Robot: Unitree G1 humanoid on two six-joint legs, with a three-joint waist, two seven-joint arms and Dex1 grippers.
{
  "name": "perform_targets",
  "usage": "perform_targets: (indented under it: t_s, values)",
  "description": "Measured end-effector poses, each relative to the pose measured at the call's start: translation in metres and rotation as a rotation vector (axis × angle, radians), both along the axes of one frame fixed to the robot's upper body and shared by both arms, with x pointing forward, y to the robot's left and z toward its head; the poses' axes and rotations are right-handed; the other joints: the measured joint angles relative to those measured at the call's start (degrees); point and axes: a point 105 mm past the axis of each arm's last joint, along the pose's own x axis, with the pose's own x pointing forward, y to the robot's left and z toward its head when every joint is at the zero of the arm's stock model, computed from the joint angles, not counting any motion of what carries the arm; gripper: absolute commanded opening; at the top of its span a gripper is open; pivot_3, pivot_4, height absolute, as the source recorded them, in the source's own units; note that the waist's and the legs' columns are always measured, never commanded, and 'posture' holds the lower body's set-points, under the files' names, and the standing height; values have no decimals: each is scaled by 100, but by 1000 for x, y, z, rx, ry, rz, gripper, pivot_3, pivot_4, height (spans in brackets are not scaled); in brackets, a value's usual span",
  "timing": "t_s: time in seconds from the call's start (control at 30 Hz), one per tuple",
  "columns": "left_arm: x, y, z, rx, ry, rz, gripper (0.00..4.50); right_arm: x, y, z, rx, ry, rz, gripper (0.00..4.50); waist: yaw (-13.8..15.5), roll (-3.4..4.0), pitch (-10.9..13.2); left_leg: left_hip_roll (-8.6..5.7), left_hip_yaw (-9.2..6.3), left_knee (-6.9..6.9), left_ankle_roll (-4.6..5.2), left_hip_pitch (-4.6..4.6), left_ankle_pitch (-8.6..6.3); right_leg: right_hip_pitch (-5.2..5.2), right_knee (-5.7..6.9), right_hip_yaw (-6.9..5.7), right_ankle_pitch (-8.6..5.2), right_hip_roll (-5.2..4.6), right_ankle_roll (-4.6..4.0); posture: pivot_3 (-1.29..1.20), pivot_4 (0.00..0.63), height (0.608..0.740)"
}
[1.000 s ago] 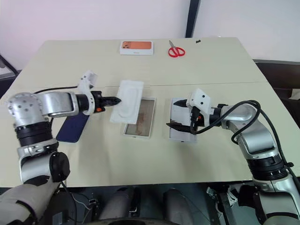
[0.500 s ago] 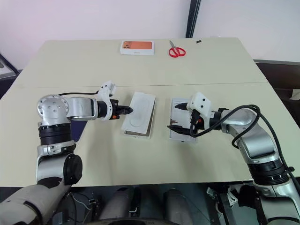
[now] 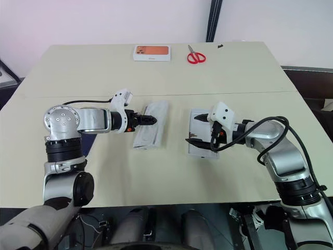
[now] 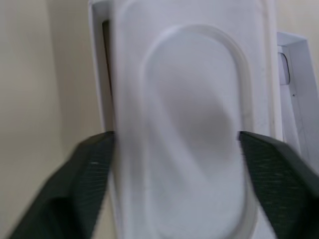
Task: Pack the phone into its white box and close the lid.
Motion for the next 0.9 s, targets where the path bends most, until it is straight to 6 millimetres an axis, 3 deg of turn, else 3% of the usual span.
perform_targets:
  t_s: [0.1,0.23,0.33,0.47,0.53,0.67,0.77,0.9]
  values:
    - [2,12,20,-12,-103,23,4409,7,5,10,0,-34,-13,3662,-19,0,0,0,0,-4,-3,0,2,-3,0,1,0,1,0,0,150,740]
    - [0,23,40,-34,-192,21,4409,10,18,13,12,-43,-2,1634,1,0,0,0,0,-4,-5,1,3,0,0,0,0,0,0,0,150,740]
    - [-3,44,48,22,-263,29,4409,14,33,17,-8,-67,20,36,-20,0,0,0,0,-5,-5,0,3,-6,0,2,0,1,0,0,150,740]
    - [-7,74,50,203,-443,34,4409,24,57,22,-34,-110,21,36,-65,3,0,0,0,-18,-12,2,7,-11,0,4,0,2,-1,0,150,740]
    - [-11,86,42,284,-508,-2,4409,31,71,21,-48,-119,11,36,-48,3,0,1,0,-18,-13,2,7,-13,-1,4,0,2,-1,0,150,740]
    - [-38,115,-4,418,-507,-170,4409,42,108,5,-112,-104,-4,36,-82,8,1,1,1,-28,-13,2,7,-17,-4,6,-1,1,-2,0,150,740]
    - [-55,116,-21,395,-513,-281,4409,48,125,-9,-152,-66,-17,36,23,7,2,-1,-7,-15,-10,-11,6,-16,-6,-6,-1,-5,-3,0,150,740]
    - [-71,121,-27,428,-558,-370,4409,61,130,-22,-218,-41,-68,36,7,6,1,-4,-8,-14,-6,-9,3,-11,-9,-6,-1,-7,-3,0,150,740]
